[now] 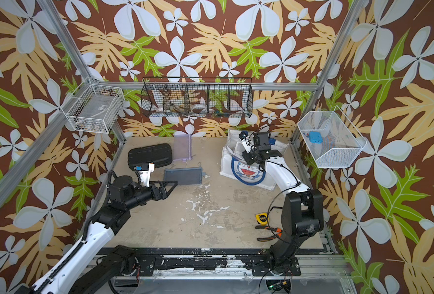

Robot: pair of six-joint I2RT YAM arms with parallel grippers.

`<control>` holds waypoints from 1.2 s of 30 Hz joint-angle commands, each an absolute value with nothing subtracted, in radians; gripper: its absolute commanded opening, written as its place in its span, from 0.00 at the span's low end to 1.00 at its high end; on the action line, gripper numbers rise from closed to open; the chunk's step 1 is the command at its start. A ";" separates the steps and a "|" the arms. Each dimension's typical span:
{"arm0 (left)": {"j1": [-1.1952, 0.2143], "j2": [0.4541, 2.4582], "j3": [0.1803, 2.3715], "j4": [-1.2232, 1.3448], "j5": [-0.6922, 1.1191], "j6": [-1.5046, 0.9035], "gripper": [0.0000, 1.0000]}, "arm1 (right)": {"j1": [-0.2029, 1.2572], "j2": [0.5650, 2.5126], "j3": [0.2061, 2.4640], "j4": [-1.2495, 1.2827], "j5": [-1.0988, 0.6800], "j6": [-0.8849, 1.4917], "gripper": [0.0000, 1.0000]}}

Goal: Put the pencil pouch into the canvas bag
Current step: Place the pencil case in the canvas bag, then pick up the pencil case from the center of the board.

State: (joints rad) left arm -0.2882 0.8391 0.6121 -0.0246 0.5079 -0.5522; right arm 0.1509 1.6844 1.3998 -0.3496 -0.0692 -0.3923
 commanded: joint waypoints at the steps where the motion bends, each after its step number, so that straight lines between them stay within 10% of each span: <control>1: -0.287 0.884 0.602 -0.013 0.443 -0.515 0.98 | 0.155 1.639 1.433 -0.368 -0.025 -0.375 0.48; 7: -0.239 1.054 0.613 -0.011 0.387 -0.496 1.00 | 0.229 1.492 1.453 -0.342 0.078 -0.307 0.74; 19: -0.192 1.490 0.826 -0.041 0.068 -0.581 0.92 | 0.750 1.187 1.140 -0.219 0.324 -0.186 0.96; 36: -0.212 1.787 0.937 -0.072 -0.118 -0.517 0.72 | 0.915 0.923 0.716 -0.013 0.225 -0.033 1.00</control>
State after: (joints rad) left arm -0.2070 1.7611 0.9291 -0.0456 -0.0784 -0.5449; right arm 0.9161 0.9394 0.7391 -0.0807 0.2317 -0.0521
